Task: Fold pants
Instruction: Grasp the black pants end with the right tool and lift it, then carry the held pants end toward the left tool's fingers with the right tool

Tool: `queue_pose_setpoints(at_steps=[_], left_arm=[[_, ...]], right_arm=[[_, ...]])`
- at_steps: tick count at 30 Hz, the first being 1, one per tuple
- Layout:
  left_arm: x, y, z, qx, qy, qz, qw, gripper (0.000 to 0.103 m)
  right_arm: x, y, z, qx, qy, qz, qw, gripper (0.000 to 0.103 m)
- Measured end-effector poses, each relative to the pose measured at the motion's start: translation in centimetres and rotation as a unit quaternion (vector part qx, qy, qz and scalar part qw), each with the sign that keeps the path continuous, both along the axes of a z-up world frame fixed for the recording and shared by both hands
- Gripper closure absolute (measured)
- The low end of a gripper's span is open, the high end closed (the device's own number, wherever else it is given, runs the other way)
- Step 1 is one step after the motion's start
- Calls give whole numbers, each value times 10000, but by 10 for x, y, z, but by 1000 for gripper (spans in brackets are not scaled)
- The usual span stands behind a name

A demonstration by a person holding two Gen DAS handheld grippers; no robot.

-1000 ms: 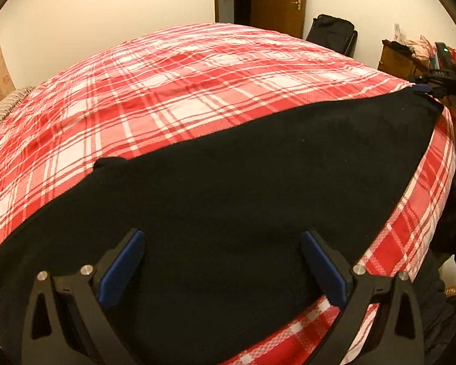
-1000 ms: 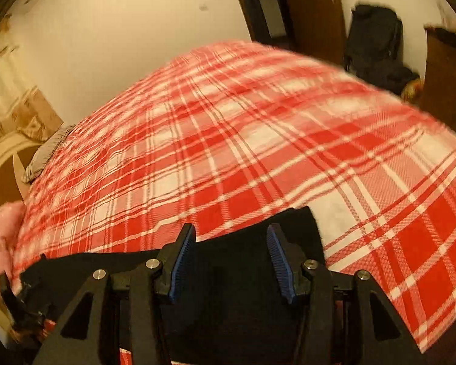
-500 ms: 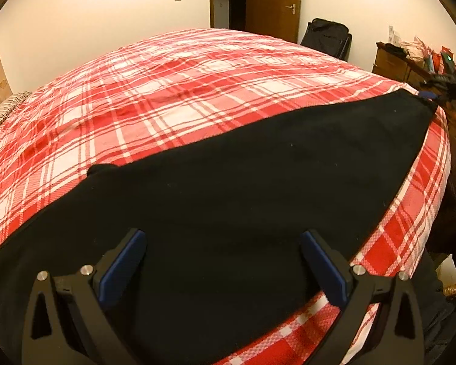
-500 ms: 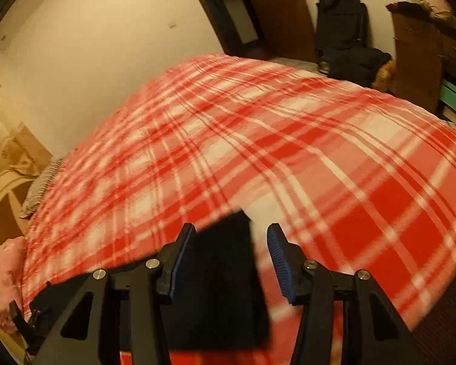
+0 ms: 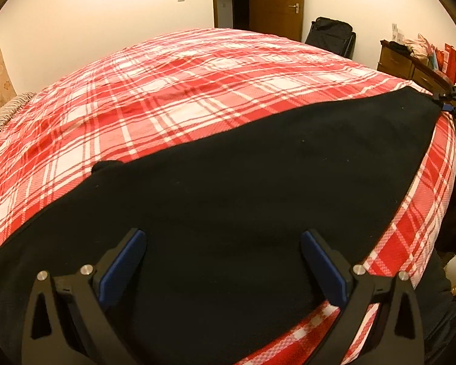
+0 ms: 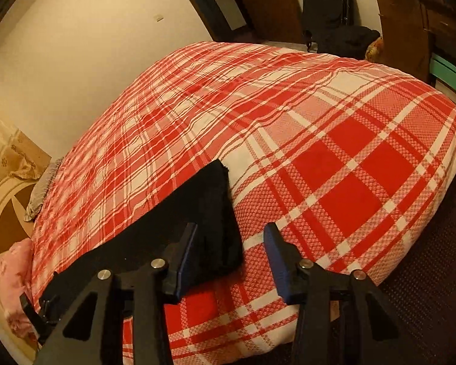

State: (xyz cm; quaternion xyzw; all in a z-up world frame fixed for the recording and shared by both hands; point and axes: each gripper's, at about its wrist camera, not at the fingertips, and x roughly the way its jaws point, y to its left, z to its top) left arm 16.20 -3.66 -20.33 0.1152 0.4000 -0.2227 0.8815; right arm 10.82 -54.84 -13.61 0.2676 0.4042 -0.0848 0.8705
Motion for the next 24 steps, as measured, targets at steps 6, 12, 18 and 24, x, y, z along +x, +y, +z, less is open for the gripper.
queue_pose_setpoints(at_steps=[6, 12, 18, 24], left_arm=[[1, 1, 0, -15, 34, 20, 10000, 0], [1, 4, 5, -200, 192, 70, 9996, 0], [2, 6, 16, -532, 308, 64, 9981, 0], [2, 2, 28, -771, 301, -52, 9966, 0]], right_arm=[[6, 3, -9, 119, -62, 70, 9999, 80], [4, 5, -4, 225, -298, 46, 9993, 88], [11, 48, 36, -335, -729, 513, 9955, 89], [29, 126, 71, -842, -1067, 1404, 9807, 89]])
